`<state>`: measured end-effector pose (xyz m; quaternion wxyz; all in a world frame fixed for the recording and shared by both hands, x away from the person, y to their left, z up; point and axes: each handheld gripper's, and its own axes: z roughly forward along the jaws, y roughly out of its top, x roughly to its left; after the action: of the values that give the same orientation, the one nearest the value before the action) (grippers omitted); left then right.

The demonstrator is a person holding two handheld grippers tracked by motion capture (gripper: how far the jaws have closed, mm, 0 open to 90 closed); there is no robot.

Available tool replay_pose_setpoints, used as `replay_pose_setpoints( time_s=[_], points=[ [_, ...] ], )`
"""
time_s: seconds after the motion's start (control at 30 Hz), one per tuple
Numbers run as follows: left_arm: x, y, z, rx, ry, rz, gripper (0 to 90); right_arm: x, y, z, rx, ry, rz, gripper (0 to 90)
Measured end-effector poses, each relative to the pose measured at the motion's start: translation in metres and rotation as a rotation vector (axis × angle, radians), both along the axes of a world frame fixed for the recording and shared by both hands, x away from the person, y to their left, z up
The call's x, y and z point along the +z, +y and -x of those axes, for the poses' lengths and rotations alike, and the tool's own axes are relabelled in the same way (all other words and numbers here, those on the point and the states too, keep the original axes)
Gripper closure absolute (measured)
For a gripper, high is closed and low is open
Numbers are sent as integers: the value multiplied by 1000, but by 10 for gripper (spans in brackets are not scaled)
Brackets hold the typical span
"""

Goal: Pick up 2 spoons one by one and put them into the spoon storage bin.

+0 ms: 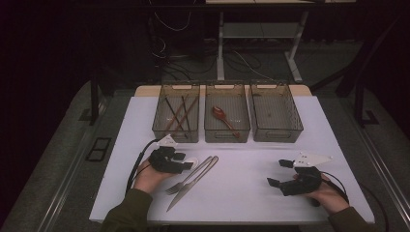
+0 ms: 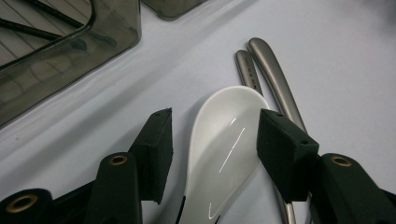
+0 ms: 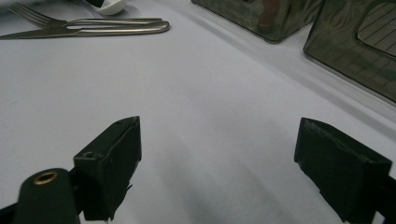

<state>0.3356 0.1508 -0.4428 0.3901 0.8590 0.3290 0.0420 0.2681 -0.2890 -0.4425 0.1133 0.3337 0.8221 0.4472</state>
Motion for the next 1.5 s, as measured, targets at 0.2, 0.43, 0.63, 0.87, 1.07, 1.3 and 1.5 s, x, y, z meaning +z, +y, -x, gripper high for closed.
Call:
replay_pose_setpoints(
  time_s=[0.2,0.43,0.63,0.87,1.07,1.3,1.5],
  points=[
    [-2,-3,1,-31,-7,-44,447,0,0,0,1,1,2,146],
    [-1,-5,4,-78,-4,-33,512,0,-1,0,-1,1,2,146],
    [-1,-8,7,-96,-31,-75,542,0,-1,0,-2,1,3,146],
    [0,-6,8,-89,-34,-87,585,0,0,0,-1,2,4,146],
    [3,-6,9,-85,-78,-122,729,0,0,0,0,-1,7,146],
    [6,-4,10,-83,-97,-105,808,0,0,0,-1,0,7,146],
    [9,-4,10,-82,-108,-107,845,0,0,0,0,0,8,146]
  ],
)
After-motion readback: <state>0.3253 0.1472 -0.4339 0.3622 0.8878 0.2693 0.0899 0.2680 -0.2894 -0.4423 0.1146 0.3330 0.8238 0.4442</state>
